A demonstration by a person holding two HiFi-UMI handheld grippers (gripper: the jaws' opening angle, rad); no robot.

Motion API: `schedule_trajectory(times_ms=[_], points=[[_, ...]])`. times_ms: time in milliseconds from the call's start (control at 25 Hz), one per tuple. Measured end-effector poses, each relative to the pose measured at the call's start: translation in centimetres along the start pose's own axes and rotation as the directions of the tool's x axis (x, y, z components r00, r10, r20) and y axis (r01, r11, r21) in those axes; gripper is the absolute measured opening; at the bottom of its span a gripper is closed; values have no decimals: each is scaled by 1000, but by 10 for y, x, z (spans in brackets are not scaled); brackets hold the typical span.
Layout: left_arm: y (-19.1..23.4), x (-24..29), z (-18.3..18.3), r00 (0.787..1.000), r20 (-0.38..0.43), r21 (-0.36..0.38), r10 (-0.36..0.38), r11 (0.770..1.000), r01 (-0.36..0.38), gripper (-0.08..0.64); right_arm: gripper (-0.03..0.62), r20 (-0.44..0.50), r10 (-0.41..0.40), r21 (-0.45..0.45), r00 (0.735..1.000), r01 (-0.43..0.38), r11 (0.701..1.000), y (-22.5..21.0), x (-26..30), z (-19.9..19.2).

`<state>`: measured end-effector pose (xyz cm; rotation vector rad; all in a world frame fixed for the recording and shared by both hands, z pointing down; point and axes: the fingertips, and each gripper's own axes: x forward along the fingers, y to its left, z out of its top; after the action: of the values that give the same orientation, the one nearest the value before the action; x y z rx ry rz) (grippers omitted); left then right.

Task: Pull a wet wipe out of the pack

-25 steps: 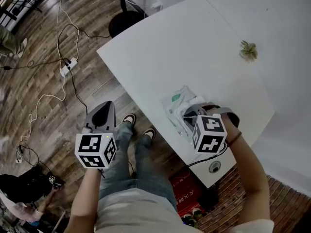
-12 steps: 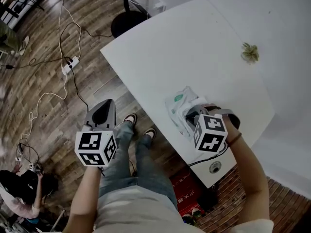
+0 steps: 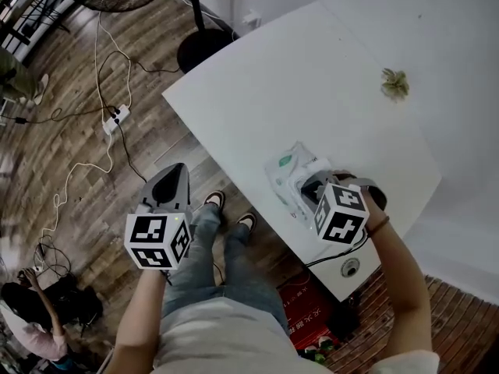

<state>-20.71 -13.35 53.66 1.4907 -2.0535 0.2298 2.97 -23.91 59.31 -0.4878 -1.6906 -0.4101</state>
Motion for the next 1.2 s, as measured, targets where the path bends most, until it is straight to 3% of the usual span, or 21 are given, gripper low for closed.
schedule_trajectory(times_ms=[1200], points=[[-28,4,44,987,47,76,-154,986,150,3,5,7,-192,196,981,187,963,-4,-46,-3]])
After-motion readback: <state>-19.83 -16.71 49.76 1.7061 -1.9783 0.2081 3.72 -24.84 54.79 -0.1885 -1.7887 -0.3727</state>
